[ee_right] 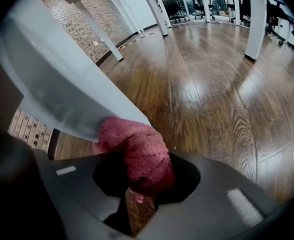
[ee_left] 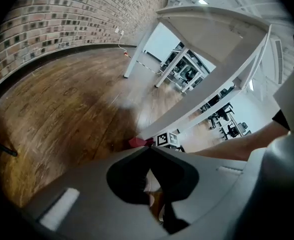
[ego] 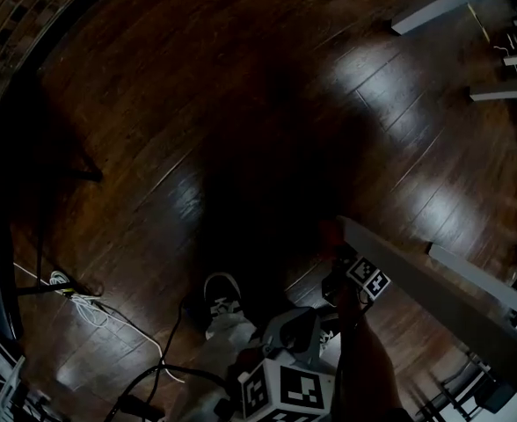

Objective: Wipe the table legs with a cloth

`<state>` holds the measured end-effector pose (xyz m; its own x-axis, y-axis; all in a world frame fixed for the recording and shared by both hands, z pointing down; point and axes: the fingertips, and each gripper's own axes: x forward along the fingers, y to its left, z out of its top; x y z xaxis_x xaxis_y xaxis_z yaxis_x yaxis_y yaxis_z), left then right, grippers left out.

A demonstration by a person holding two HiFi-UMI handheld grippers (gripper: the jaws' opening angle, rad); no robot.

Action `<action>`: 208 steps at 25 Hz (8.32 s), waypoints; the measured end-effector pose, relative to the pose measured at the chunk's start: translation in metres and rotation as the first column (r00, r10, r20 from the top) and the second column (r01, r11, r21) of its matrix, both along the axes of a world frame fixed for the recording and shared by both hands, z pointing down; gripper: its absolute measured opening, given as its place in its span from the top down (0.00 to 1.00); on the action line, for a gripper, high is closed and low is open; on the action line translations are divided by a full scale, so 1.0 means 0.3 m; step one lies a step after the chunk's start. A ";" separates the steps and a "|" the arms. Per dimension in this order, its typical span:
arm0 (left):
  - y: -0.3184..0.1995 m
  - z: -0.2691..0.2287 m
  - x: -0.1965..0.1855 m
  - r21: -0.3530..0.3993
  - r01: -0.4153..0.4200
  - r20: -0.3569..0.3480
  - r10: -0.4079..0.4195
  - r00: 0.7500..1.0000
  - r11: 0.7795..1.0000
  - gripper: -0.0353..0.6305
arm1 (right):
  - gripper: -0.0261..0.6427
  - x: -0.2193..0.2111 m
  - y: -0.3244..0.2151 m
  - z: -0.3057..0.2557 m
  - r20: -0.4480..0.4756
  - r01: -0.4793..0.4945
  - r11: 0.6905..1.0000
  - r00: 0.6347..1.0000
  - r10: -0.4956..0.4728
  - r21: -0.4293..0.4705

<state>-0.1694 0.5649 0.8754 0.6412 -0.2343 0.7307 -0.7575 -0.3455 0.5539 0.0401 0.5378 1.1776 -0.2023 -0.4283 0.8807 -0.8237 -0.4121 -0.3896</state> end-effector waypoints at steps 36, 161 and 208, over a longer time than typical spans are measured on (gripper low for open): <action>0.091 -1.059 0.447 0.108 -0.258 0.075 0.251 0.965 0.960 0.95 | 0.83 -0.140 0.010 -2.041 -0.001 0.333 0.795 0.923 -0.385 0.507; 0.335 0.054 2.327 -0.074 -0.887 0.524 0.775 0.354 0.455 0.95 | 0.83 1.786 0.149 0.016 0.528 -0.723 0.689 0.565 0.634 -0.055; 0.327 -1.400 2.430 0.077 -0.670 0.413 0.587 0.696 0.739 0.95 | 0.83 1.792 -0.026 -2.207 0.792 -0.190 0.924 0.588 -0.164 0.332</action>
<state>0.5594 0.6631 0.4554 0.4133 -0.0379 0.9098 -0.4396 -0.8833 0.1629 0.5777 0.5299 0.5154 -0.7299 -0.6671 0.1490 -0.1002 -0.1113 -0.9887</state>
